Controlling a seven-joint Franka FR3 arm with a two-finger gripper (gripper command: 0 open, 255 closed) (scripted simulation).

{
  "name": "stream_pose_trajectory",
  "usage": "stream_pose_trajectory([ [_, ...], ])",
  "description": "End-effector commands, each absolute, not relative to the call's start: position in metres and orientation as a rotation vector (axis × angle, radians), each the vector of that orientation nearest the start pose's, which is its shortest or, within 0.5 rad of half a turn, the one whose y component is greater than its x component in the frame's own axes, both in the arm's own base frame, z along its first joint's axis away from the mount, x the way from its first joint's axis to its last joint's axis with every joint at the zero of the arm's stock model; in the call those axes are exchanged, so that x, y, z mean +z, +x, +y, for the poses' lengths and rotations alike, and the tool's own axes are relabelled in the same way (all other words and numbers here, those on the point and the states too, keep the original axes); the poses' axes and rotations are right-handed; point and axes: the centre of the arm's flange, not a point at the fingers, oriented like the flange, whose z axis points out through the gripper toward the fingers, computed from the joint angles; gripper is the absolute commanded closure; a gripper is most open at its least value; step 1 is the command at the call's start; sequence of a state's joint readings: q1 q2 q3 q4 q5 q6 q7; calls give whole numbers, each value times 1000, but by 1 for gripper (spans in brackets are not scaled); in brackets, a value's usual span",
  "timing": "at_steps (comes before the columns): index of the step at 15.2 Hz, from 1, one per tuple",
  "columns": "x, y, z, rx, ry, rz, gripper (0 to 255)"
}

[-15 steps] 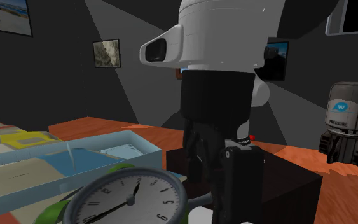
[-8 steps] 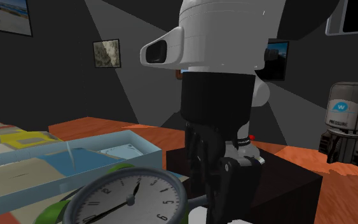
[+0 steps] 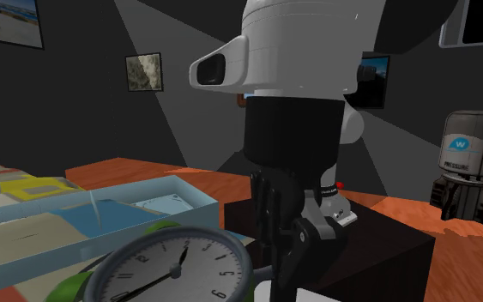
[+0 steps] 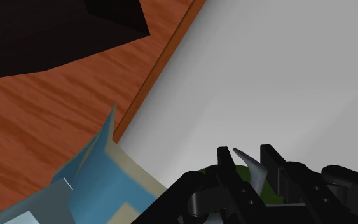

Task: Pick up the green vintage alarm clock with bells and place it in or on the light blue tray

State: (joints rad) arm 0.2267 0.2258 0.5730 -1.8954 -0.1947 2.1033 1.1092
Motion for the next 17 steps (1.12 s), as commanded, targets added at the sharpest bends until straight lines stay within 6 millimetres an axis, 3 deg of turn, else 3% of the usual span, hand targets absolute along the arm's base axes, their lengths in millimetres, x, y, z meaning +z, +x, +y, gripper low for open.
stream_pose_trajectory([
  [1, 404, 440, 417, -81, -3130, 354, 255],
  [17, 488, 440, 417, -81, -3130, 354, 255],
])
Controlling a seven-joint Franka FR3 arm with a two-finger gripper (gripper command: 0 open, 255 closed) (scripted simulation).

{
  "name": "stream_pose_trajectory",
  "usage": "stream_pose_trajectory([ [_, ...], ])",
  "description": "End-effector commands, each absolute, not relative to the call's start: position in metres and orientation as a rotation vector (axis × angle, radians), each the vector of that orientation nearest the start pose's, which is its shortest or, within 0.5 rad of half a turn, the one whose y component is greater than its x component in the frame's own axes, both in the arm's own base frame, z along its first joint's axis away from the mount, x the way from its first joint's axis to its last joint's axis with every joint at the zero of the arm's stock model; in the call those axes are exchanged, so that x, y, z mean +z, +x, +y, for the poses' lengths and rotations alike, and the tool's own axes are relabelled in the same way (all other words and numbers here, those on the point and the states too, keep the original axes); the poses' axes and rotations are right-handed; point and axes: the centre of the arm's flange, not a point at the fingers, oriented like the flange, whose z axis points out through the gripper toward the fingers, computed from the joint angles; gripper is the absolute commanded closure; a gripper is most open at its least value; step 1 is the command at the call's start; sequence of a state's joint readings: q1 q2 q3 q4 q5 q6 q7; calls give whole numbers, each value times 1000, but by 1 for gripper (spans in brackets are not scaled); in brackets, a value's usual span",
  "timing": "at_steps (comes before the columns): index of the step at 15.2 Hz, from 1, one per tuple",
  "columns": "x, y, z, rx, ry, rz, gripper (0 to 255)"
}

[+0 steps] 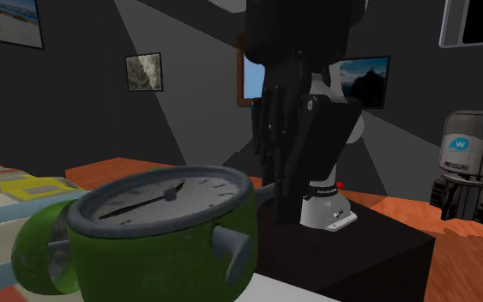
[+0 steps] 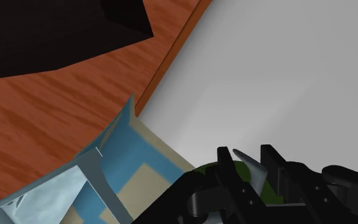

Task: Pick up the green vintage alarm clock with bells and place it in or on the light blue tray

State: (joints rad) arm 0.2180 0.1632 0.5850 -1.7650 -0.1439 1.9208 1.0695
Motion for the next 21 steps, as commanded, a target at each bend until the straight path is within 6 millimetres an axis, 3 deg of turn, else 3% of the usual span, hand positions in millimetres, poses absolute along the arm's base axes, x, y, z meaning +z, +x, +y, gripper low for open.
stream_pose_trajectory([
  [1, 493, 440, 417, -81, -3130, 354, 255],
  [7, 524, 440, 417, -81, -3130, 354, 255],
  [21, 538, 526, 254, -81, -3130, 354, 255],
])
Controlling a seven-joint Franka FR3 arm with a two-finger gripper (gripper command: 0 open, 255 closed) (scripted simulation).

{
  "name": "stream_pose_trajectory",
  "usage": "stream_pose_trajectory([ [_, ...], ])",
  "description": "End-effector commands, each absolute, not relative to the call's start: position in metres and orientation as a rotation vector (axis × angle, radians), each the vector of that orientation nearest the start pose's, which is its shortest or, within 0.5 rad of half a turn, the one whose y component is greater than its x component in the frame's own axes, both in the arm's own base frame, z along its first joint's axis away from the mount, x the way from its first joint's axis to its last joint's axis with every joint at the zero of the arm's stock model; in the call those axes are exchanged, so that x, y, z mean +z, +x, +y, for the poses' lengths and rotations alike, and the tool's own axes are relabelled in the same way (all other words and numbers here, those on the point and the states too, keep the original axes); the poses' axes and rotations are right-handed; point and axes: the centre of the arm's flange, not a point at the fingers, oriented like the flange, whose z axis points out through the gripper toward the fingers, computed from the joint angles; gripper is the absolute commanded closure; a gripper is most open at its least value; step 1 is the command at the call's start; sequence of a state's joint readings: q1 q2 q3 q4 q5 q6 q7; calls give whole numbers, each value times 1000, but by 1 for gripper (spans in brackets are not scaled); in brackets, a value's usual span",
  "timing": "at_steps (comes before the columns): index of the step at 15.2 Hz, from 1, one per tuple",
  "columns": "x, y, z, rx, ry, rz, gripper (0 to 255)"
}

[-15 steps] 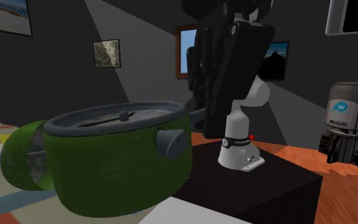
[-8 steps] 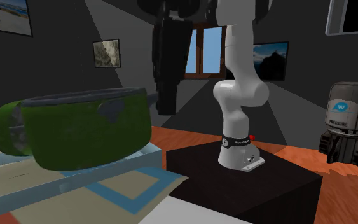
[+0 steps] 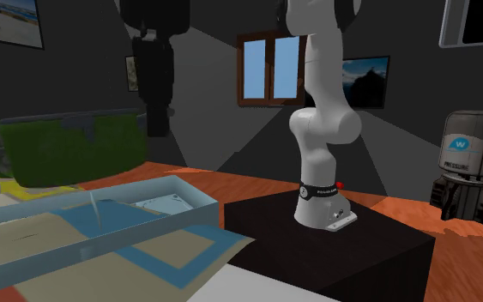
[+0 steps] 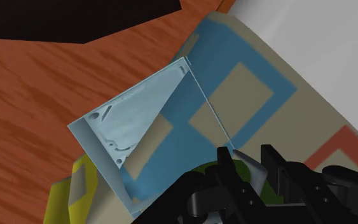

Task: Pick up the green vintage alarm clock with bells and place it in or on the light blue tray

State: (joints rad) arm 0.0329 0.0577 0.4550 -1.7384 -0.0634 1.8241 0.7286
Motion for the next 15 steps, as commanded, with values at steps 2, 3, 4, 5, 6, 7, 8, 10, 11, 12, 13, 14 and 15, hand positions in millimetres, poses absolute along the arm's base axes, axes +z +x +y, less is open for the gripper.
stream_pose_trajectory([
  [2, 540, 538, 230, -81, -3130, 354, 255],
  [3, 535, 538, 230, -81, -3130, 354, 255],
  [4, 529, 538, 230, -81, -3130, 354, 255],
  [5, 524, 538, 230, -81, -3130, 354, 255],
  [6, 519, 538, 230, -81, -3130, 354, 255],
  [7, 514, 538, 230, -81, -3130, 354, 255],
  [8, 508, 538, 230, -81, -3130, 354, 255],
  [10, 498, 538, 230, -81, -3130, 354, 255],
  [11, 492, 538, 230, -81, -3130, 354, 255],
  [12, 487, 538, 230, -81, -3130, 354, 255],
  [13, 482, 538, 230, -81, -3130, 354, 255],
  [14, 477, 538, 230, -81, -3130, 354, 255],
  [15, 471, 538, 230, -81, -3130, 354, 255],
])
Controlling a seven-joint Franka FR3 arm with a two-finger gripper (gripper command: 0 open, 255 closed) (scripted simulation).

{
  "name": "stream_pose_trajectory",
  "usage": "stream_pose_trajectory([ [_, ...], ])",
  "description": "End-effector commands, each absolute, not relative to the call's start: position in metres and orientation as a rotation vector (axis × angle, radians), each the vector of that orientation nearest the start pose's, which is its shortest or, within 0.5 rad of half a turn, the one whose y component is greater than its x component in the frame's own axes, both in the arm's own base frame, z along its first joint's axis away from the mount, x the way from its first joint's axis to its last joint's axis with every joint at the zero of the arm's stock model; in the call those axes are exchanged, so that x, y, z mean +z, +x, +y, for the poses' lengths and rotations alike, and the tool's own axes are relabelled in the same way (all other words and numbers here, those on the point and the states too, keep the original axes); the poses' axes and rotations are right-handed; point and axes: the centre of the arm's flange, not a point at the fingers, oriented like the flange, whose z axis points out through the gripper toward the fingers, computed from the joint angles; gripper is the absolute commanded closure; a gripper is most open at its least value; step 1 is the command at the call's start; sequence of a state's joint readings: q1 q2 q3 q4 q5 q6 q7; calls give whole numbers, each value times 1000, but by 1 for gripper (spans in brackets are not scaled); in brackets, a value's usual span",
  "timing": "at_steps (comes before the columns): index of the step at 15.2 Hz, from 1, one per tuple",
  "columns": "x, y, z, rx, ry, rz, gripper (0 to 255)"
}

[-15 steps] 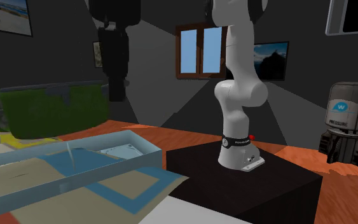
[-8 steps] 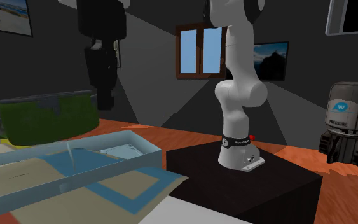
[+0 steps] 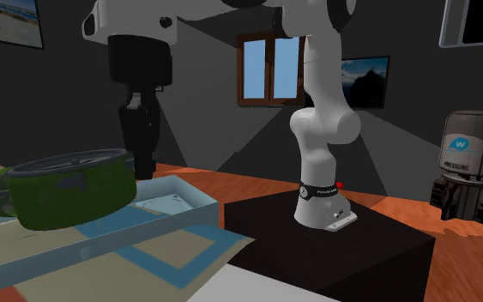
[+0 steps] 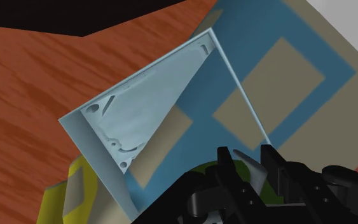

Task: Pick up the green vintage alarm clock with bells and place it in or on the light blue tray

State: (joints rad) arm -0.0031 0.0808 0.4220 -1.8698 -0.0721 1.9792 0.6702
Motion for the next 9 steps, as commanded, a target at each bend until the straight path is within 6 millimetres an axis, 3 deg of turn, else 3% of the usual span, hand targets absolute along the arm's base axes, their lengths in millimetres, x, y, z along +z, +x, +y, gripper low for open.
stream_pose_trajectory([
  [1, 466, 538, 230, -81, -3130, 354, 255],
  [3, 456, 538, 230, -81, -3130, 354, 255],
  [9, 454, 538, 230, -81, -3130, 354, 255],
])
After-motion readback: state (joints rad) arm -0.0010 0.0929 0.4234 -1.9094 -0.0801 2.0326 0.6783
